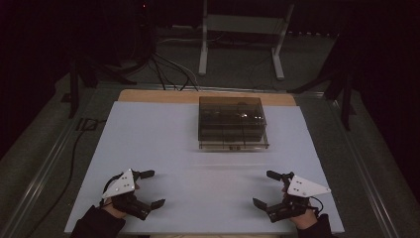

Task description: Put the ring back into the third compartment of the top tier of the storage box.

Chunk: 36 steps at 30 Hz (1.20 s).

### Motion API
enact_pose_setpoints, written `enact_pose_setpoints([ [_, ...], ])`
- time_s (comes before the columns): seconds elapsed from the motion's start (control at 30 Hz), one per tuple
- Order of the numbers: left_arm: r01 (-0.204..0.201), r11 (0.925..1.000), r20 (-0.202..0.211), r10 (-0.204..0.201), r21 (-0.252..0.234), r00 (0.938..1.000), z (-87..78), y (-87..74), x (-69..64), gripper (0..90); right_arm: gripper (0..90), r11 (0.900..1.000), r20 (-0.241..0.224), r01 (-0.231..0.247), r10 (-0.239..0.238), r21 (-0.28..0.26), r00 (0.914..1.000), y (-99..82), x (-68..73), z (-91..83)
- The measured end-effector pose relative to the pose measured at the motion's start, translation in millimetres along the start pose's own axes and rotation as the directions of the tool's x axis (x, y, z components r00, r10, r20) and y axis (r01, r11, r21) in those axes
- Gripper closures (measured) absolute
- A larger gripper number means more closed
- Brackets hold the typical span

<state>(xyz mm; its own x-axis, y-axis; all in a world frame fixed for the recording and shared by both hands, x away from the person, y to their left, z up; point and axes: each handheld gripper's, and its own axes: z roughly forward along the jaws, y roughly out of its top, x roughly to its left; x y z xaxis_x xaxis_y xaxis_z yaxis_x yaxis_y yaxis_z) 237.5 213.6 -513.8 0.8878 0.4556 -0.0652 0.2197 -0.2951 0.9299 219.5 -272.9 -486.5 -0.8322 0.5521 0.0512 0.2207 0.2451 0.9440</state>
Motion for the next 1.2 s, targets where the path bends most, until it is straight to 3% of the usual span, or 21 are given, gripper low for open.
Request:
enact_pose_setpoints([
  [0.33, 0.0, 1.0, -0.002, 0.0, -0.007, 1.0, -0.3, 0.8, -0.2, 0.7, 0.0, 0.9997, 0.017, 0.009, -0.009, -0.023, 0.9998, 9.9, 0.2, -4.2],
  [0.7, 0.003, 0.9999, -0.002, -0.003, -0.014, 1.0, -0.8, 0.8, 0.4, 0.7, 0.0, 0.9987, 0.106, -0.006, 0.012, -0.051, 0.9943, 14.4, -10.2, -13.3],
  [0.97, 0.007, 0.9999, -0.001, -0.007, -0.009, 1.0, -0.4, 0.2, 1.3, 0.7, 0.0, 0.9982, 0.188, -0.028, 0.037, -0.053, 0.9815, 15.1, -20.7, -18.7],
  [1.2, 0.01, 0.9999, 0.0, -0.01, -0.01, 0.9999, -0.6, 0.3, 1.6, 0.7, 0.0, 0.9968, 0.268, -0.054, 0.068, -0.06, 0.9609, 12.6, -31.2, -24.3],
])
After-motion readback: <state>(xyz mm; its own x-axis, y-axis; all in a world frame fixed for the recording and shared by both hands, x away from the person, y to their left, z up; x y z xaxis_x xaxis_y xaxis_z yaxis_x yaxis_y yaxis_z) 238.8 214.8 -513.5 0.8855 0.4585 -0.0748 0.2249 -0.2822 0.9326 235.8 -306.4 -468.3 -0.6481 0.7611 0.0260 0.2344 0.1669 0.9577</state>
